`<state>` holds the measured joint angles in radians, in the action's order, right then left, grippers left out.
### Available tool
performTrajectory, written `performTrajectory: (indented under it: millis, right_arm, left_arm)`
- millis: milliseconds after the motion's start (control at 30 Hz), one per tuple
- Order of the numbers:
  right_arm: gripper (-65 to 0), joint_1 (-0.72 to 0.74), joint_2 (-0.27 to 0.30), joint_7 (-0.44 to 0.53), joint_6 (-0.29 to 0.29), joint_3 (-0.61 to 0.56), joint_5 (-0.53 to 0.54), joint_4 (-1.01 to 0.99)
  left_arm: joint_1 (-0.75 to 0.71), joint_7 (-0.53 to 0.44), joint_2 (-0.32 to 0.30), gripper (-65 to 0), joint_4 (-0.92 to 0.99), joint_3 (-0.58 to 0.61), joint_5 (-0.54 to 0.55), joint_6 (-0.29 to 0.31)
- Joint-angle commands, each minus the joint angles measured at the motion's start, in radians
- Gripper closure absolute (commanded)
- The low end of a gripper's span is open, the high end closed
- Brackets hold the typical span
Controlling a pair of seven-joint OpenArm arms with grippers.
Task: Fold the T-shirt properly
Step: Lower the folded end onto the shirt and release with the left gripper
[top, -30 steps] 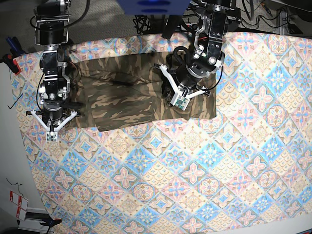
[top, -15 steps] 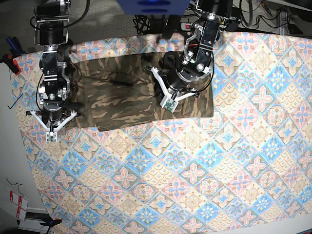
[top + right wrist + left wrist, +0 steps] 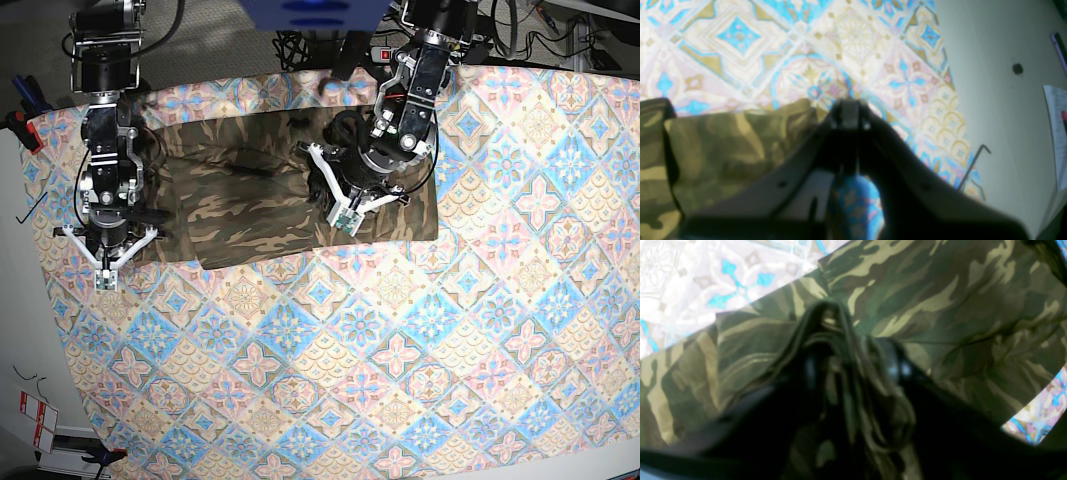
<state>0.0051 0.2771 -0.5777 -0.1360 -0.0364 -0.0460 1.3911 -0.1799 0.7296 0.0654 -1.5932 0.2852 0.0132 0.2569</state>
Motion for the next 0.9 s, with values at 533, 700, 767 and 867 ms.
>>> performTrajectory:
  millis: [533,700,767,867]
  right_arm:
    - [-1.1,0.019,0.012,0.020,-0.007,0.005,-0.009,0.015]
    - [-1.1,0.019,0.012,0.020,-0.007,0.005,-0.009,0.015]
    - [-1.1,0.019,0.012,0.020,-0.007,0.005,-0.009,0.015]
    - [-1.1,0.019,0.012,0.022,-0.007,0.005,-0.009,0.015]
  left_arm:
    - [0.087,0.081,-0.029,-43.8,0.000,0.377,-0.258,0.009]
    - [0.130,0.132,-0.052,-43.8,-0.011,0.467,-0.262,0.008]
    - [0.125,0.153,-0.059,-43.7,-0.065,0.455,-0.262,0.006]
    - [0.069,0.172,-0.080,-39.4,-0.189,0.340,-0.262,0.006]
